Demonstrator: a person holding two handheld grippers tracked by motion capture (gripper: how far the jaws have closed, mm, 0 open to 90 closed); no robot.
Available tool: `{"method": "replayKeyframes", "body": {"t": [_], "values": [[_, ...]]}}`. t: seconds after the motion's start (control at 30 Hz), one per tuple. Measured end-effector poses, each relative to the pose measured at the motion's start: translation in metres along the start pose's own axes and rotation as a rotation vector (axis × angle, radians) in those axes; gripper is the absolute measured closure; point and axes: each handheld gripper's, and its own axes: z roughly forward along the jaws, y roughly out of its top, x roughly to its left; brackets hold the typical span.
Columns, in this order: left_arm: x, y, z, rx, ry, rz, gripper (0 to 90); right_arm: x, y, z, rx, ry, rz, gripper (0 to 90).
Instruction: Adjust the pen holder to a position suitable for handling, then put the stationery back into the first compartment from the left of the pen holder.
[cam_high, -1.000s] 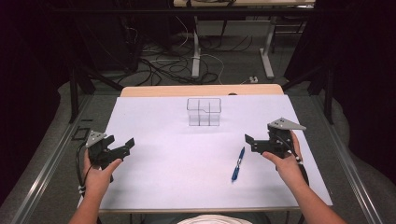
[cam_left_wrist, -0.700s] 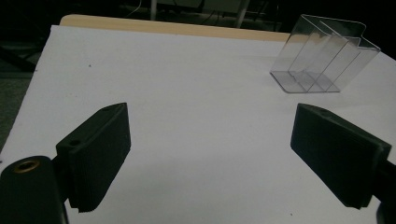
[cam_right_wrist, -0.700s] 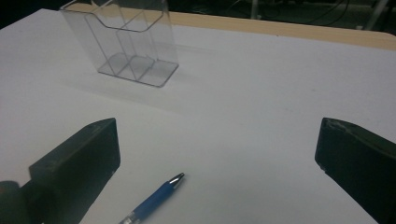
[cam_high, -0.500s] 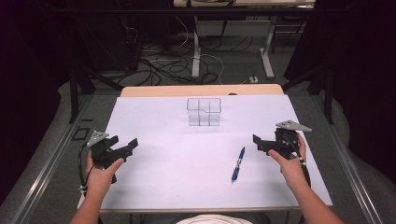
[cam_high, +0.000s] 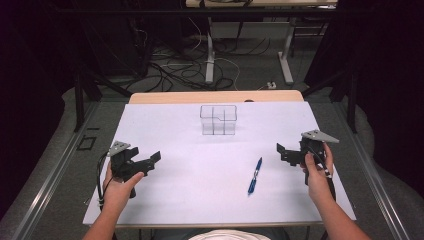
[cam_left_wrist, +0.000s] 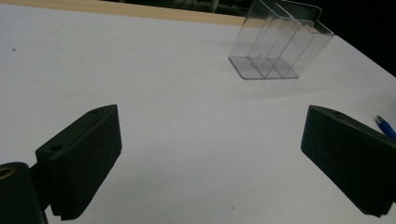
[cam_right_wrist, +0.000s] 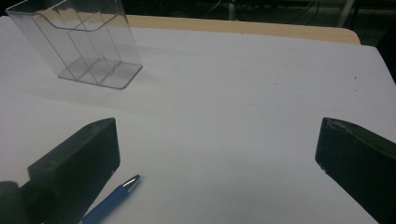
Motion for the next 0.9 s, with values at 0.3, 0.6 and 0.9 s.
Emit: {"method": "replayKeyframes", "body": {"t": [0.3, 0.6, 0.9], "values": [[-0.017, 0.006, 0.007, 0.047, -0.053, 0.009, 9.6, -0.006, -0.001, 0.000, 0.010, -0.020, 0.008, 0.0], [-0.040, 0.017, 0.023, 0.088, -0.105, -0.008, 16.2, -0.006, 0.000, 0.001, 0.007, 0.000, -0.003, 0.0], [-0.078, 0.028, 0.046, 0.134, -0.166, 0.060, 25.3, -0.006, 0.000, 0.000, 0.002, 0.001, 0.003, 0.0]]}}
